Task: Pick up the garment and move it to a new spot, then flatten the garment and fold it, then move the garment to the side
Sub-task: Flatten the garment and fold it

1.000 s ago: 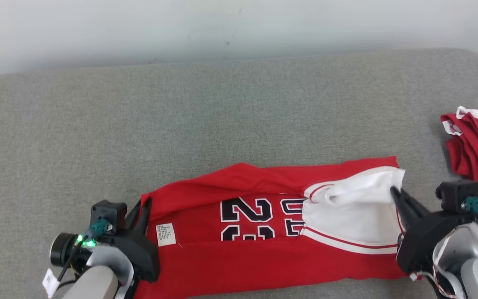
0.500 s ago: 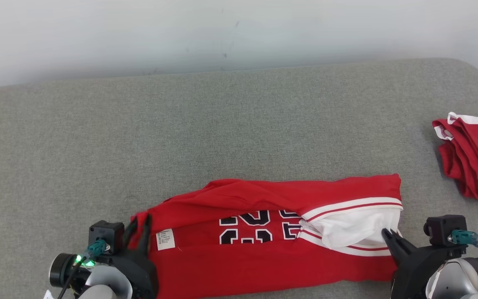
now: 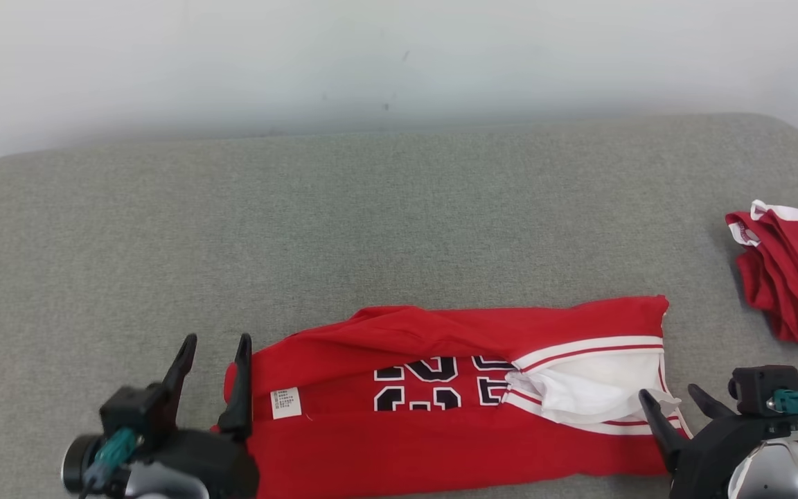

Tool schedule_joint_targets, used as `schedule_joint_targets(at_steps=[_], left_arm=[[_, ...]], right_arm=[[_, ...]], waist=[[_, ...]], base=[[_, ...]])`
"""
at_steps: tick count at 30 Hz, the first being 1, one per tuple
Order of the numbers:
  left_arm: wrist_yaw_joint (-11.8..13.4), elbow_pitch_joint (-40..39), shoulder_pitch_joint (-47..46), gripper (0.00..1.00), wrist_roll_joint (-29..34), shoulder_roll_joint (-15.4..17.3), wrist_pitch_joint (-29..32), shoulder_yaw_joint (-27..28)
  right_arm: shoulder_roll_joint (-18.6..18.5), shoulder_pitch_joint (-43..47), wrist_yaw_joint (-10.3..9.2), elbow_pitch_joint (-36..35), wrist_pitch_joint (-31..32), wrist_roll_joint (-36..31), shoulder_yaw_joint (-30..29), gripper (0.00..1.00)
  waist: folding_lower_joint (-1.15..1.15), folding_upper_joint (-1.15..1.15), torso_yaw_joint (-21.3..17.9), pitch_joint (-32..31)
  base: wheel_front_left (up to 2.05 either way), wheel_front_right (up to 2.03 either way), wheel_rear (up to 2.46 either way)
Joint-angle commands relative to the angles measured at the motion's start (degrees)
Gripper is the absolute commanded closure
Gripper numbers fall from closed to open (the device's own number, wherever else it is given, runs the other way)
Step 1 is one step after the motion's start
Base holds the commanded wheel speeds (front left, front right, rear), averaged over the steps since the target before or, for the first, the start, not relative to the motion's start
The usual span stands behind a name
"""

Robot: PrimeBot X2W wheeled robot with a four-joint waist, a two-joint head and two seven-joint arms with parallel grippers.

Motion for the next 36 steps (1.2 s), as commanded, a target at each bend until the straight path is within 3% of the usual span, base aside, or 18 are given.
schedule_joint_targets(at_steps=[1,10,18,28,36], left_arm=[[-0.52,-2.40,3.38,0.00,1.18,-0.64,-0.10,2.00],[-4.59,-10.77,11.96,0.00,8.58,-4.90,-0.12,11.89],[-9.28,-15.01,17.31,0.00,14.38,-9.92,-0.11,20.62],[-12.13,-14.39,16.32,0.00,16.83,-12.28,-0.12,24.07],[-13.11,-12.45,15.19,0.00,16.00,-12.64,-0.09,25.08]], right_arm=[[0.33,0.20,-0.17,-0.09,-0.10,-0.40,-0.81,0.00],[1.61,-1.68,-0.17,2.40,3.26,0.64,-4.78,0.00],[1.18,-7.59,-0.17,10.63,5.51,2.20,-7.61,0.00],[-1.04,-13.79,-0.17,21.19,7.12,1.83,-7.01,0.00],[-0.15,-15.77,-0.16,27.58,8.80,3.50,-3.88,0.00]], waist=[[0.00,0.00,0.58,-0.58],[0.00,0.00,1.61,-2.43],[0.00,0.00,2.21,-2.35],[0.00,0.00,4.32,0.46],[0.00,0.00,5.16,1.93]], base=[[0.00,0.00,0.00],[0.00,0.00,0.00],[0.00,0.00,0.00],[0.00,0.00,0.00],[0.00,0.00,0.00]])
